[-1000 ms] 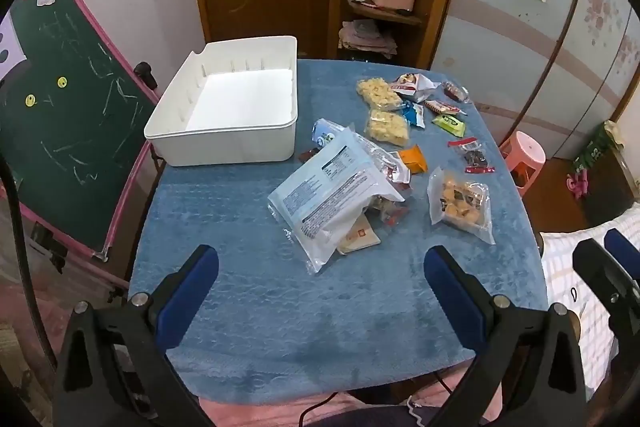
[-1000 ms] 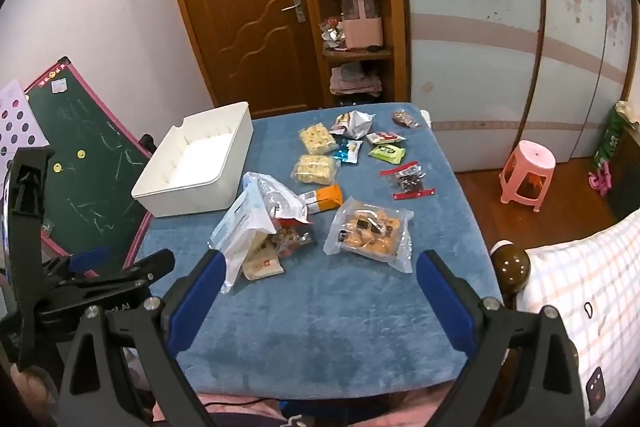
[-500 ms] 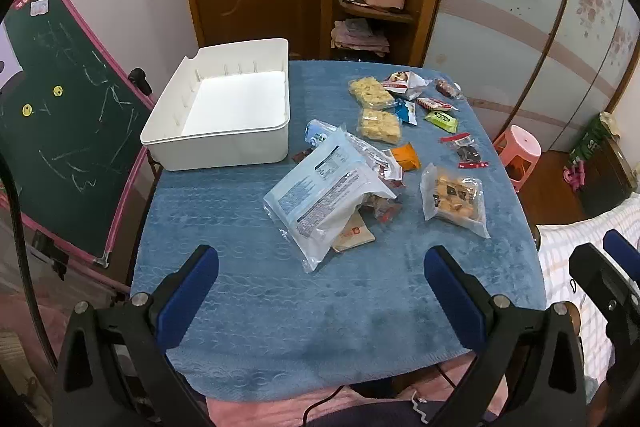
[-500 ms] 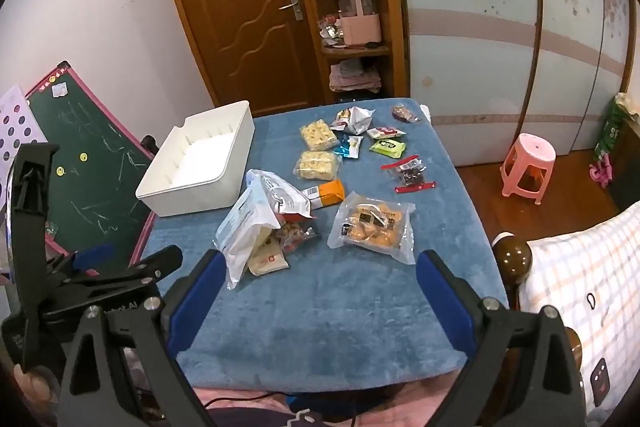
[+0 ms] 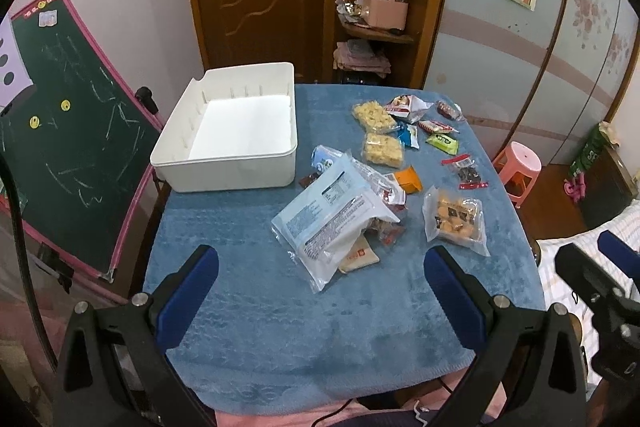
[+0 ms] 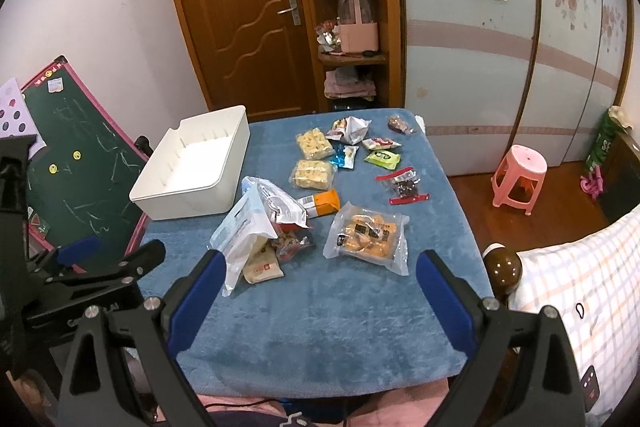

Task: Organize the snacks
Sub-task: 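Move both grippers toward the snack pile on the table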

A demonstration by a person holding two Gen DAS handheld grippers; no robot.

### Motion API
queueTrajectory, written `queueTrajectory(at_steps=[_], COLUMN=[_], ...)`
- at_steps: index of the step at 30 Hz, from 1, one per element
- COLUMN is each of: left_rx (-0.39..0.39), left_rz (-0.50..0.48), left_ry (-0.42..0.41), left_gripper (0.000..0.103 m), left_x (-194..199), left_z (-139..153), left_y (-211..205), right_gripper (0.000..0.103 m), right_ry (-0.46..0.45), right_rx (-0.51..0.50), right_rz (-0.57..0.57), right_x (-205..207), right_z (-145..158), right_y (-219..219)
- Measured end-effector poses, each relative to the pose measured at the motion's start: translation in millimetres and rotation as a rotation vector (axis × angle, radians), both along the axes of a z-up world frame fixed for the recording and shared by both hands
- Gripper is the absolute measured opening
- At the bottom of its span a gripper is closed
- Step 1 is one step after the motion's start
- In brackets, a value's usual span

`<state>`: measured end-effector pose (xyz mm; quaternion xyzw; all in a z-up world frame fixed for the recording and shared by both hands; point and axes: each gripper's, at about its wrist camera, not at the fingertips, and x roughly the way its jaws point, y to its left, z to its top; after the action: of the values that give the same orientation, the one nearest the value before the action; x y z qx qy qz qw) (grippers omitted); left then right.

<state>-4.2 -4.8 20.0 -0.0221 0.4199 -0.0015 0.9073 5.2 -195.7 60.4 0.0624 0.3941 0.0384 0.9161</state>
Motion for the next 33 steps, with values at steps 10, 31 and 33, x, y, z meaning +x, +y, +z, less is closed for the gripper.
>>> queueTrajectory(at_steps=[10,31,33], left_rx=[-0.016,0.004,-0.012], left_rz=[-0.001,0.058,0.064], left_ry=[-0.051,-0.067,-0.071], left_gripper=[0.102,0.102,0.102], left_x=[1.5,20.2,25.7], left_z=[9.1,14.9,15.6], left_y=[-3.0,-1.5,1.3], right_gripper=[0.097,0.097,0.097], right_ry=[-0.001,-0.06,-0.069], right_rx=[0.006,-0.022,-0.031], right_rz=[0.008,-0.029,-0.034], right_x=[7.7,20.6,24.3], right_z=[-4.0,5.0,7.1], right_y=[-2.2,-22.2,-24.2])
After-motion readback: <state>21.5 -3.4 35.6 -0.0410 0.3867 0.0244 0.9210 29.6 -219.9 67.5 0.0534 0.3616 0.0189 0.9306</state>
